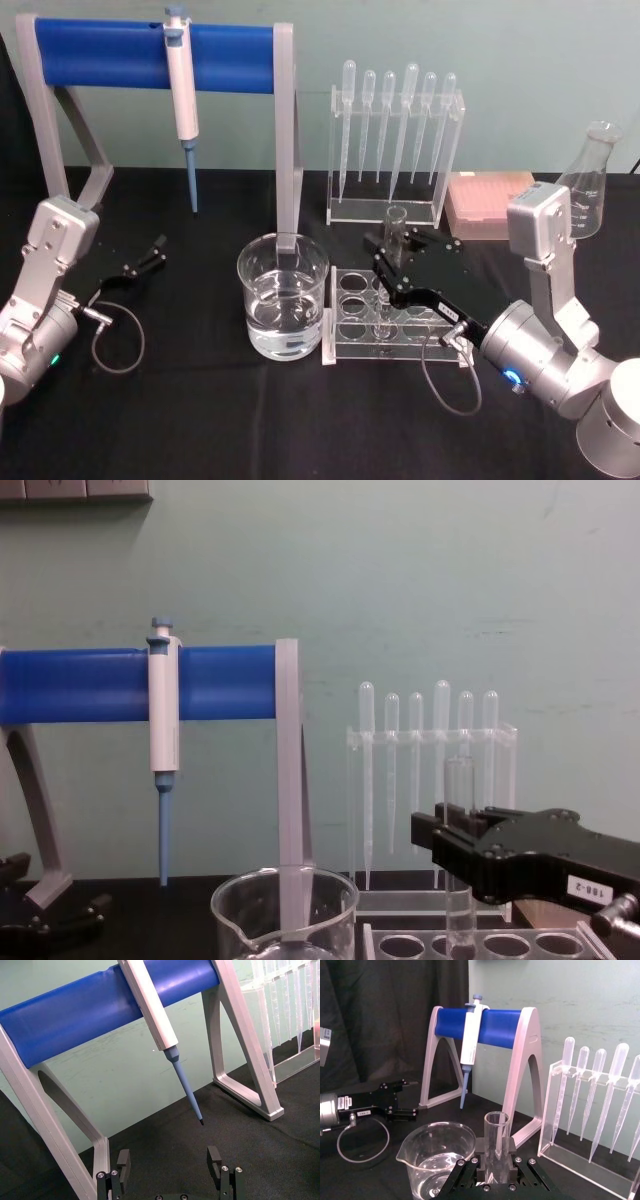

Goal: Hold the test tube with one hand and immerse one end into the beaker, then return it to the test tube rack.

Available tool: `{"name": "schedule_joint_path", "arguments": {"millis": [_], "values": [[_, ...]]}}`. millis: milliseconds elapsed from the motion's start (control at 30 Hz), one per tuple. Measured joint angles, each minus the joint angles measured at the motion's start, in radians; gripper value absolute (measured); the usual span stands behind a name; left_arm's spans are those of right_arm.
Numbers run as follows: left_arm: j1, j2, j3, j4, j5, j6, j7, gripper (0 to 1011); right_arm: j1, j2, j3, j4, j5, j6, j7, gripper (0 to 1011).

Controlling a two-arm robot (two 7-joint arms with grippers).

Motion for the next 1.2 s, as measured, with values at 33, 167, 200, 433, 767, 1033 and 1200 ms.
{"name": "schedule_joint_path", "arguments": {"millis": [33,167,200,433,767,1033,1200], "values": [[0.0,0.0,0.0,0.0,0.0,0.0,0.0,1000,-0.001,0.0,0.0,0.002,-0.002,0.0,0.0,226],[0.0,0.0,0.0,0.0,0.0,0.0,0.0,1000,-0.004,0.0,-0.001,0.004,-0.005,0.001,0.0,226],[0.0,0.0,0.0,0.0,0.0,0.0,0.0,1000,-0.005,0.0,-0.001,0.004,-0.006,0.003,0.001,226],[0.0,0.0,0.0,0.0,0.0,0.0,0.0,1000,-0.005,0.003,-0.002,0.005,-0.013,0.01,0.006,262],[0.0,0.0,0.0,0.0,0.0,0.0,0.0,1000,-0.033,0.011,0.003,-0.026,-0.015,0.037,-0.002,568],[0.0,0.0,0.0,0.0,0.0,0.0,0.0,1000,-0.152,0.056,0.049,-0.159,-0.01,0.078,-0.047,840],[0.0,0.0,0.0,0.0,0.0,0.0,0.0,1000,-0.236,0.077,0.111,-0.222,-0.013,0.081,-0.093,955]]}}
